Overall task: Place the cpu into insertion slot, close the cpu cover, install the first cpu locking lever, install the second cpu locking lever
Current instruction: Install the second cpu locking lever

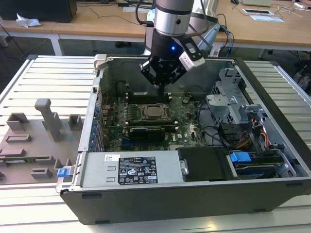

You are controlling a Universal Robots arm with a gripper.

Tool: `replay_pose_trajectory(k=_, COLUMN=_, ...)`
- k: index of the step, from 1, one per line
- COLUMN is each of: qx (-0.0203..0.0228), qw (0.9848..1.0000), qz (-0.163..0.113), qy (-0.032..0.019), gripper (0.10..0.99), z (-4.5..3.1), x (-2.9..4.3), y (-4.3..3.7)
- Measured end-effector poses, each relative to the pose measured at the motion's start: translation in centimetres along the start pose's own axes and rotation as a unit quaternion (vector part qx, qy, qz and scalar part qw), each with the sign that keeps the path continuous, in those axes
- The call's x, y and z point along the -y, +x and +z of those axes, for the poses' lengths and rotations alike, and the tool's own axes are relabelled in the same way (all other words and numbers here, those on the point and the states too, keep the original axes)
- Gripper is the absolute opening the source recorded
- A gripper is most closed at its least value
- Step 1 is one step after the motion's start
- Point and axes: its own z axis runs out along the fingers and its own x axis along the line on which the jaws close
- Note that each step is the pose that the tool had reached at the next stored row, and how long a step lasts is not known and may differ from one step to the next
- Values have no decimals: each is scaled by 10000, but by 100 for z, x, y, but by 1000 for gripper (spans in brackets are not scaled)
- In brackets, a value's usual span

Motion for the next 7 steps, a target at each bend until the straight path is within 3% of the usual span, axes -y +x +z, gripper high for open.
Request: replay_pose_trajectory(k=7, qx=0, qw=10000, qz=1, qy=0, gripper=106, z=-9, x=0, y=1)
